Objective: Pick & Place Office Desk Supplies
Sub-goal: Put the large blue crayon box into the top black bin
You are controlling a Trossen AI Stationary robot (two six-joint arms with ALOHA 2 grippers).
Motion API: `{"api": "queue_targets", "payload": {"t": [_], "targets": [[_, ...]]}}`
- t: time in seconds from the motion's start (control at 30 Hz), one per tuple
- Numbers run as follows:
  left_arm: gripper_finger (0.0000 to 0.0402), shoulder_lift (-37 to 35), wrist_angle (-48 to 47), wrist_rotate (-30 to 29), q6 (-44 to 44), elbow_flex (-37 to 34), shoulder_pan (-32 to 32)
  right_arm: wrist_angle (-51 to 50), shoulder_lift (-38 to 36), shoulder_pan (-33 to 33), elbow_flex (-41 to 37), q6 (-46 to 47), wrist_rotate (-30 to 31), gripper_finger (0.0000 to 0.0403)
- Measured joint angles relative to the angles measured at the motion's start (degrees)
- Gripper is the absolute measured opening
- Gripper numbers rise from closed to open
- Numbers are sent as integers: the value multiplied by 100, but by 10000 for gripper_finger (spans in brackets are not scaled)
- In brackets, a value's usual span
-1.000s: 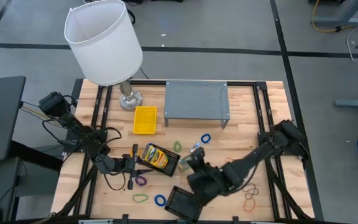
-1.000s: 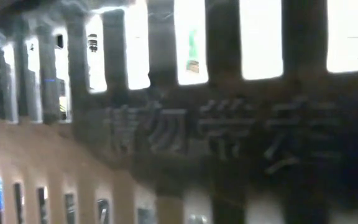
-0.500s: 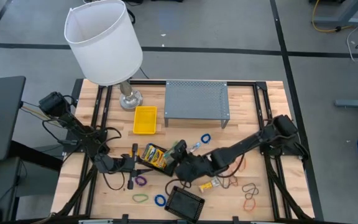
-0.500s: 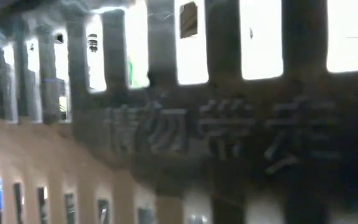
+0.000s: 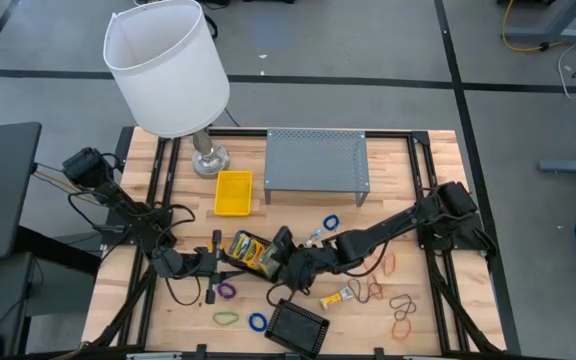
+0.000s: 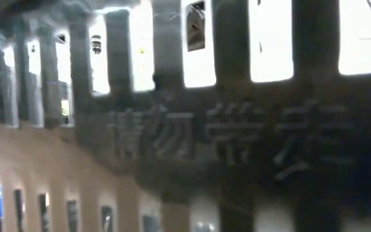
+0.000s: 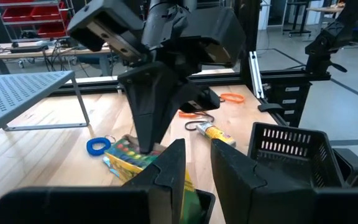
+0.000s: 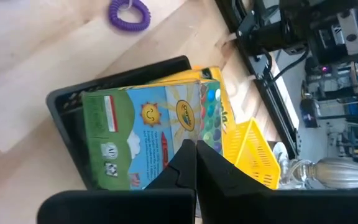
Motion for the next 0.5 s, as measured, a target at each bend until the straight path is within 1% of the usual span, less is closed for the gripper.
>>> {"api": "queue_targets", "payload": {"t": [0.27, 0.4, 0.5], "targets": [[85, 0, -2, 0, 14, 0, -1, 0, 0, -229, 0, -21, -428, 0], [85, 0, -2, 0, 14, 0, -1, -31, 2, -313, 0, -18, -867, 0], [85, 0, -2, -76, 14, 0, -1, -67, 103, -341, 0, -59, -951, 0]]}}
